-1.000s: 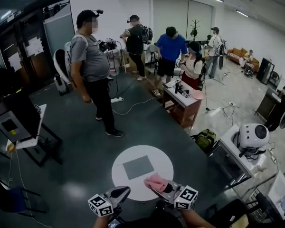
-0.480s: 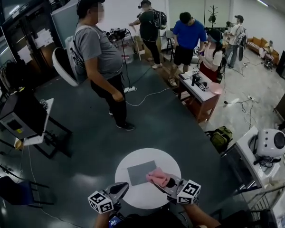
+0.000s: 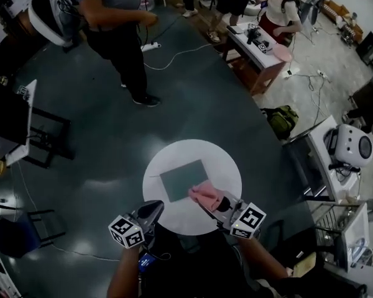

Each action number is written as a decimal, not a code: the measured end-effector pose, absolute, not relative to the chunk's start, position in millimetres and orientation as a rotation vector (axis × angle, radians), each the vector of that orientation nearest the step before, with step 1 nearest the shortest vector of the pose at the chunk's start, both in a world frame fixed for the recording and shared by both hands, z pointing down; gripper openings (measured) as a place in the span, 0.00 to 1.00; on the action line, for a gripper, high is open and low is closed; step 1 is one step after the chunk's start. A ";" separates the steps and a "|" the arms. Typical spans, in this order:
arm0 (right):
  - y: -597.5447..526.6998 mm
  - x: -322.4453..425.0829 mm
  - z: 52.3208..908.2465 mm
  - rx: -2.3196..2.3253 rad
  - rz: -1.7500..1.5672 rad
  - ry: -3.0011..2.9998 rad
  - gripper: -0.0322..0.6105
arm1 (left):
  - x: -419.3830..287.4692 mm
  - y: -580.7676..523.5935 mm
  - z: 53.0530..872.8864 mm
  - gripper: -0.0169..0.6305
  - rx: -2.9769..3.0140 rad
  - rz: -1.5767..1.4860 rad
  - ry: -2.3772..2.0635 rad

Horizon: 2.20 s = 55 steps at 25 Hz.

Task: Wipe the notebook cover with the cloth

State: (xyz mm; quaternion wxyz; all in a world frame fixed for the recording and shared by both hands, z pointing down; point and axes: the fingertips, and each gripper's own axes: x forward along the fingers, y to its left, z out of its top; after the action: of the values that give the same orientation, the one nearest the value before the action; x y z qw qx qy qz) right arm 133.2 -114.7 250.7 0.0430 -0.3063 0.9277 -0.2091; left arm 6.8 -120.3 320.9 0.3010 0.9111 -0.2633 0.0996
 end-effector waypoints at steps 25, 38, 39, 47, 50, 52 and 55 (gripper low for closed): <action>-143.4 15.2 564.5 -1.013 -0.959 3.276 0.09 | -17.1 -114.0 599.2 0.18 2.179 0.771 -0.694; -130.3 2.1 610.2 -1.053 -0.922 3.450 0.09 | -1.6 -112.6 619.6 0.18 2.197 0.872 -0.680; -130.4 4.0 610.7 -1.057 -0.916 3.457 0.09 | -0.4 -112.6 619.8 0.18 2.195 0.876 -0.679; -131.4 37.1 611.2 -1.158 -0.940 3.428 0.09 | 10.1 -112.1 621.5 0.17 2.195 0.931 -0.664; -135.9 58.4 612.3 -1.253 -0.974 3.382 0.09 | 10.8 -112.1 624.1 0.17 2.187 0.946 -0.673; -136.8 74.3 612.8 -1.304 -0.973 3.369 0.09 | 13.2 -111.1 625.1 0.17 2.180 0.953 -0.678; -138.8 94.1 613.2 -1.366 -0.967 3.357 0.09 | 13.8 -110.6 625.8 0.17 2.174 0.968 -0.682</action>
State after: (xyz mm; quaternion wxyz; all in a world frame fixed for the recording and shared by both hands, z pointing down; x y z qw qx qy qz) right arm 94.1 -138.8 613.2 -0.2998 -0.3474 0.8538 -0.2459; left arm 13.8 -110.6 625.8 0.3269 0.8298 -0.2604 0.3697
